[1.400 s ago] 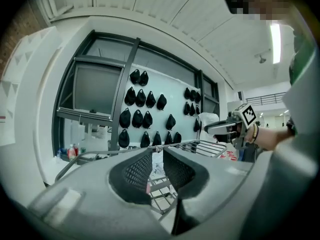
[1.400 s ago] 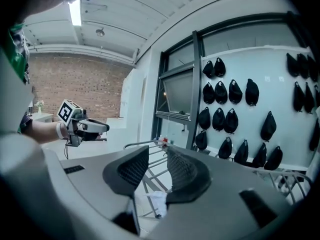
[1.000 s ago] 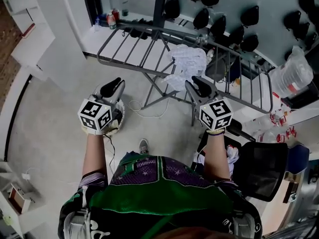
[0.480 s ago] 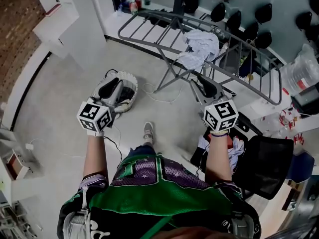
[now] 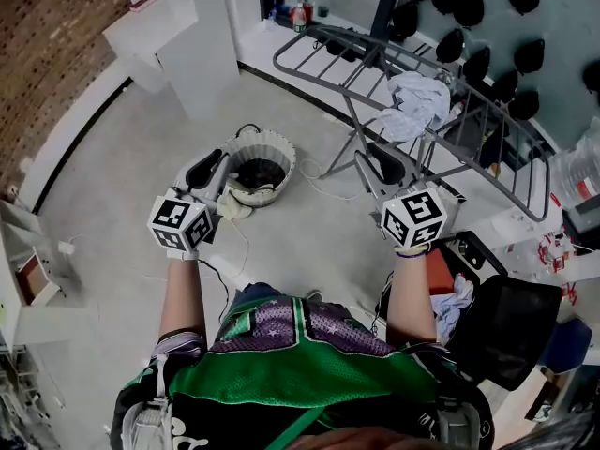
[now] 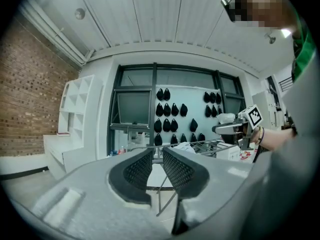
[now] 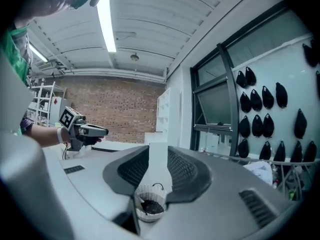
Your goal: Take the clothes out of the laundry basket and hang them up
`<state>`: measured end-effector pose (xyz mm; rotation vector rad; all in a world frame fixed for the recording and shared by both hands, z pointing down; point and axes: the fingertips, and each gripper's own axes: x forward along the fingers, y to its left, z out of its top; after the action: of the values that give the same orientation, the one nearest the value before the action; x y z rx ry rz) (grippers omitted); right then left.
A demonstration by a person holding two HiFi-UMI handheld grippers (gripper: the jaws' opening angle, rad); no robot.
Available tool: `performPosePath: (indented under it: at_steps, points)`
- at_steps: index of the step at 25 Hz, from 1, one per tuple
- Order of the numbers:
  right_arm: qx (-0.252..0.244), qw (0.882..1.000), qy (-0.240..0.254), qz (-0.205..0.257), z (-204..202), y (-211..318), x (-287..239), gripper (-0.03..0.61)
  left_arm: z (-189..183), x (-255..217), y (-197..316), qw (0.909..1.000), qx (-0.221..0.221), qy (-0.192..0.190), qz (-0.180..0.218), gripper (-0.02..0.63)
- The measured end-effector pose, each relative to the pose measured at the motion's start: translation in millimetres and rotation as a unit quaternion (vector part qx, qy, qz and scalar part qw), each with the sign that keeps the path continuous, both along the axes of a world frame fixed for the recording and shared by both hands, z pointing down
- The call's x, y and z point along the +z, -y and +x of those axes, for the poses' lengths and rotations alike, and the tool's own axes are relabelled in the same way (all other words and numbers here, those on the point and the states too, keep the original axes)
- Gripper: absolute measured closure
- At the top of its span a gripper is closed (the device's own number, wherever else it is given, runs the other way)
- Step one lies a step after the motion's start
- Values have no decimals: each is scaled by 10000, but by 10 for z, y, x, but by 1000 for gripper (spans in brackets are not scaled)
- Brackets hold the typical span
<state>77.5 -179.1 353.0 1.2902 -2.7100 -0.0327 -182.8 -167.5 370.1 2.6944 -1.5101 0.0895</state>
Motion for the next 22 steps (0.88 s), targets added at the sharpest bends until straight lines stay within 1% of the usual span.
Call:
performPosePath:
  at_steps: [3,7,11,14,17,22]
  points:
    - [-177,9998,-41,-12,-498,72,-9,468,-424,23,-31,9999,-36,-94,-67,536]
    - [-417,9991,-88,-56,-1210,128,16,468,-1024,102,-66,9998,-167,69,-67,537]
    - [-556,9983,-158,-98,-1787,187,52,468,-1551,219,-52,9995,-268,80,-132,535]
    - [-588,9980,-224,-112,-2099,187,85,468,-1865,303,-60,9994,-296,42,-175,535]
    - [-595,9977,-298,-136,-2322,186,131,468,-2095,403,-63,9992,-333,71,-204,535]
    - [-701,9967,-351,-210,-2517,358,204,468,-2246,573,87,9988,-374,45,-326,535]
